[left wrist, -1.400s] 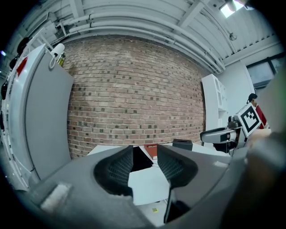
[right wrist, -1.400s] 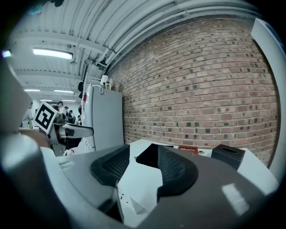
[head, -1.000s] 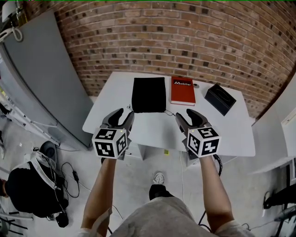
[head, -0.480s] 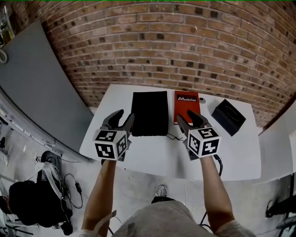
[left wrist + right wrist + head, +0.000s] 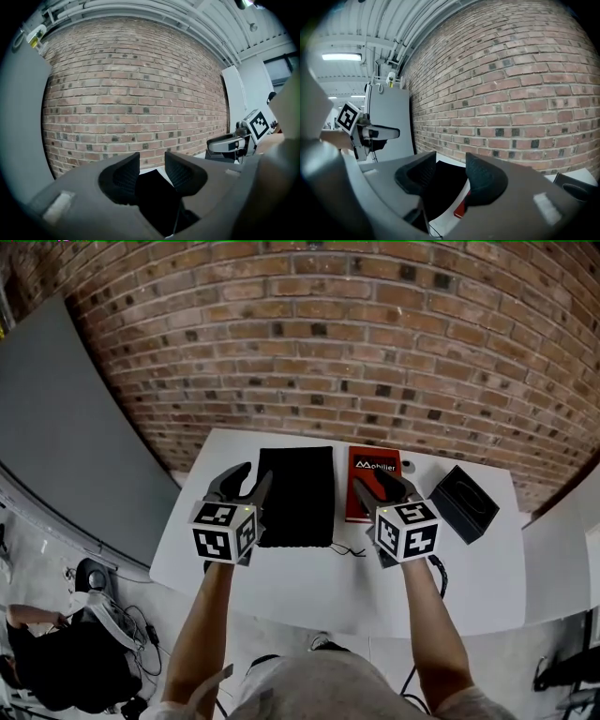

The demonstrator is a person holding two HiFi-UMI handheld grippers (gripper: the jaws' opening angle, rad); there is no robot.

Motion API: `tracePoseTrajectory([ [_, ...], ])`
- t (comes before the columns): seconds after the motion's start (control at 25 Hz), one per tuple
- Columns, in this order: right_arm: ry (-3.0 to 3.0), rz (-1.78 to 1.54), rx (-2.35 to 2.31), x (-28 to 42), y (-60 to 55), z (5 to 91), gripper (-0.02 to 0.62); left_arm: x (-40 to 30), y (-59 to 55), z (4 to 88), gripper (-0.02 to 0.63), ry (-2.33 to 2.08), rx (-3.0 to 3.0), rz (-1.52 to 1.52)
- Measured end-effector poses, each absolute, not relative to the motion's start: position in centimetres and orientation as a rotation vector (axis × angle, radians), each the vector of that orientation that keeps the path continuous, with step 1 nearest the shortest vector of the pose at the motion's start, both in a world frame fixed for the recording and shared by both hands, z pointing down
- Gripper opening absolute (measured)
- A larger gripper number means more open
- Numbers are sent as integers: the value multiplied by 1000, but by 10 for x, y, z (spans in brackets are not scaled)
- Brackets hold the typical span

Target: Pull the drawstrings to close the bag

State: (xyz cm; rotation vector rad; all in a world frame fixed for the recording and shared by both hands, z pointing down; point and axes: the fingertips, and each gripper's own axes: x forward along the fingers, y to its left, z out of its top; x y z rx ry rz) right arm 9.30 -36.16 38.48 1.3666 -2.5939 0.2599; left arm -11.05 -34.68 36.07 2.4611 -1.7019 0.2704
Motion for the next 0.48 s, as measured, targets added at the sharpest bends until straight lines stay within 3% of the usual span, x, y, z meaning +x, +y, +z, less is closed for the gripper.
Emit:
tracePoseTrajectory([
  [0.48,-2525,287,1417,81,-366,393,199,-123,-368,364,170,-1603,2514,286],
])
